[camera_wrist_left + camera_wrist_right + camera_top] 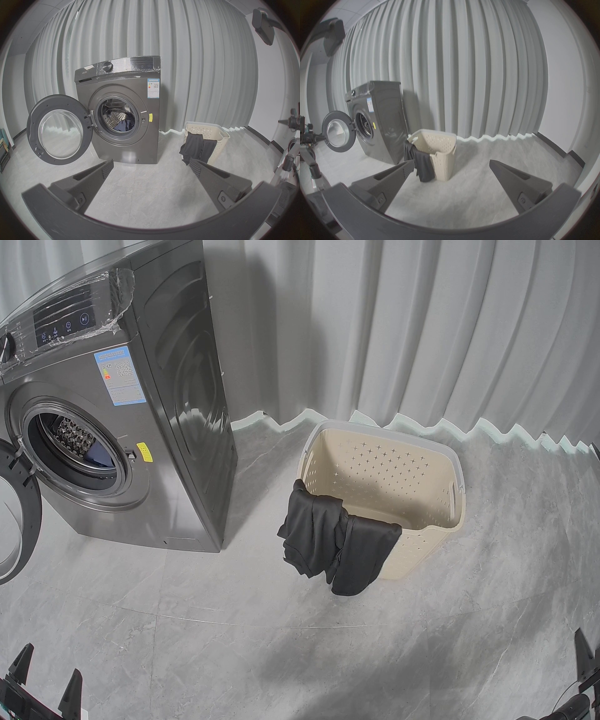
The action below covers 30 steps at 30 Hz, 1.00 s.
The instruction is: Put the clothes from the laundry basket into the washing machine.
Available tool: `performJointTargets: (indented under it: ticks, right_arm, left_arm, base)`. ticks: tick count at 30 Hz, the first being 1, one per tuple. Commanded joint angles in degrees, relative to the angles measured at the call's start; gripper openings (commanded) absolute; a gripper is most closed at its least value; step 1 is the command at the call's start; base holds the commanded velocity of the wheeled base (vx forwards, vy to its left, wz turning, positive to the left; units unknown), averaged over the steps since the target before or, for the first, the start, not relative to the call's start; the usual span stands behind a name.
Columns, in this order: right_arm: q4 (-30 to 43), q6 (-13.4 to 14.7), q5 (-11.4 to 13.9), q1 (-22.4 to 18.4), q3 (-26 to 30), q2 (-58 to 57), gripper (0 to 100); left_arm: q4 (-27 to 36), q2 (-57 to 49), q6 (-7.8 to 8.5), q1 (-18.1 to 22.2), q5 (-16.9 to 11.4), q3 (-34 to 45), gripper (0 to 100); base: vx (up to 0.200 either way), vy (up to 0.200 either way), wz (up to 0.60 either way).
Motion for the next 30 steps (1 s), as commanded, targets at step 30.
performJointTargets:
  ticks: [30]
  right_arm:
    - [-37.7,14.78,-1.54,26.65,-13.06,88.36,100]
  left_arm:
    - [0.0,-0.77,0.22,0.02,-0.33,0.92,100]
  base:
    - [0.0,-0.04,0.0]
